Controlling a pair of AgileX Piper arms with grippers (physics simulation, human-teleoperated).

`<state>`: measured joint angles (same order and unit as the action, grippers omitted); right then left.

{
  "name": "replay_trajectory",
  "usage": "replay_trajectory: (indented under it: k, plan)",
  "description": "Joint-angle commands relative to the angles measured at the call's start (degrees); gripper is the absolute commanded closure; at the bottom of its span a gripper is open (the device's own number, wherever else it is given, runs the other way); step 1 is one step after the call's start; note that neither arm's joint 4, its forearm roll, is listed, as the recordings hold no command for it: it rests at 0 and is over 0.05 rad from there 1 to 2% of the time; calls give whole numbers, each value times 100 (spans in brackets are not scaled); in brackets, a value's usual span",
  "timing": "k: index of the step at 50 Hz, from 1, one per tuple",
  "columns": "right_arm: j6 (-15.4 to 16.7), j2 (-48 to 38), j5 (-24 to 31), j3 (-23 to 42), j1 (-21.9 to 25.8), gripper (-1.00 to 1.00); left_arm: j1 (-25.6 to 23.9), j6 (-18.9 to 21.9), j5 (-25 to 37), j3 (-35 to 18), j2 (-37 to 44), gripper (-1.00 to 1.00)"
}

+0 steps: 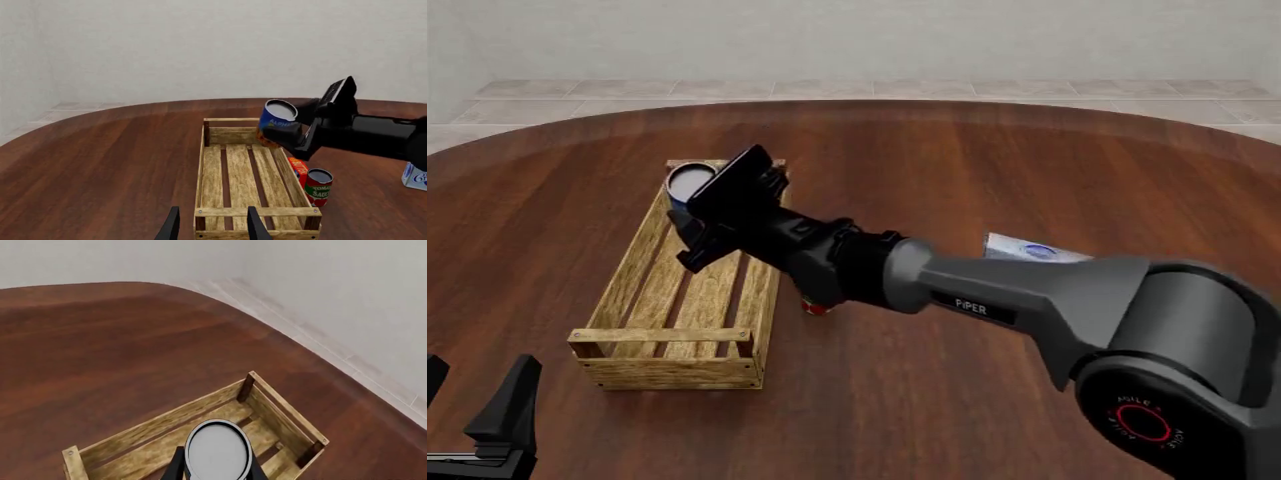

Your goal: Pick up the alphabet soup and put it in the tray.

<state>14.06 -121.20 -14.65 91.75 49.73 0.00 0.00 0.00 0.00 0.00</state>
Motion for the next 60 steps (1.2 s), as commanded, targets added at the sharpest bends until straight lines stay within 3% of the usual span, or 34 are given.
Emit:
replay_trajectory:
  k: [1, 60]
  plan:
    - [-58, -345, -9, 315, -40, 100, 0, 0, 0, 0, 0, -100]
    - [-166, -1665, 90, 1062, -41, 100, 0, 0, 0, 0, 0, -100]
